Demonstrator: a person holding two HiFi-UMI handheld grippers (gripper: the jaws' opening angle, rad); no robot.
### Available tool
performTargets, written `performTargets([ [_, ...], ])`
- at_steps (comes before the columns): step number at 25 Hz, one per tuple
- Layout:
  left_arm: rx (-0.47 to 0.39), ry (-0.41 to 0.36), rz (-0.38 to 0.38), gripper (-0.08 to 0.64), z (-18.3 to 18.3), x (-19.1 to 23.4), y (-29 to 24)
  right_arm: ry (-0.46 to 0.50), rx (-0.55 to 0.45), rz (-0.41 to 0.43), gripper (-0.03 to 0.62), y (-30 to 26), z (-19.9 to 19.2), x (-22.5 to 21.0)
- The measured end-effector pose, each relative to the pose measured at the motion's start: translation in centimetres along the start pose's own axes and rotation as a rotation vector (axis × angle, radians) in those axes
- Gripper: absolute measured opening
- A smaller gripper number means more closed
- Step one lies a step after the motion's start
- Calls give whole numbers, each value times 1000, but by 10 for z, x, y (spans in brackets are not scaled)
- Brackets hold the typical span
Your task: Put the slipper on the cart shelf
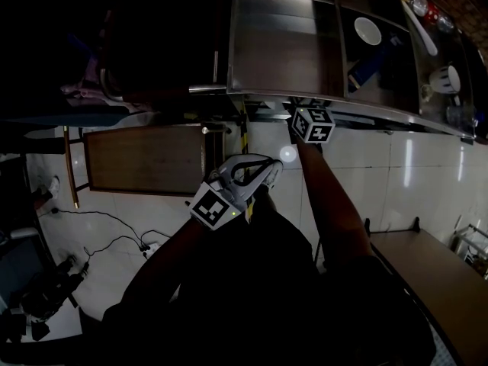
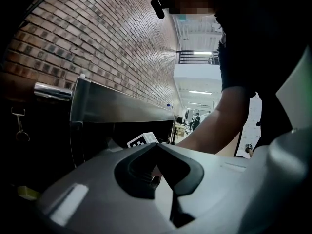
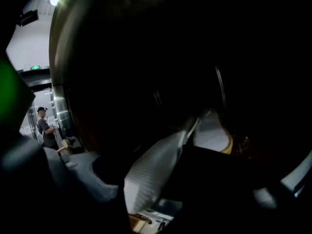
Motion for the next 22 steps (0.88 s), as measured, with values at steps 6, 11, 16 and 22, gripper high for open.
performTargets([
  [6, -2, -2, 12, 2, 2, 1, 0, 103, 34, -62, 374, 13, 0, -6],
  [11, -11, -7, 37, 2, 11, 5, 2, 138, 47, 12, 374, 34, 2, 21],
  [16, -24, -22, 72, 2, 22, 8, 8, 175, 78, 144, 373, 59, -2, 62],
  [22, -41, -37, 120, 2, 39, 6, 26, 255, 86, 316, 305, 104, 5, 125],
])
Point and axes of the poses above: the fingertips, and each gripper's own axes: y backward along the fingers, x to its left, z out of its top, the point moved 1 cm from there along y, backward along the fingers, and after that the axes turned 9 degrees about z, right-handed, at the moved point
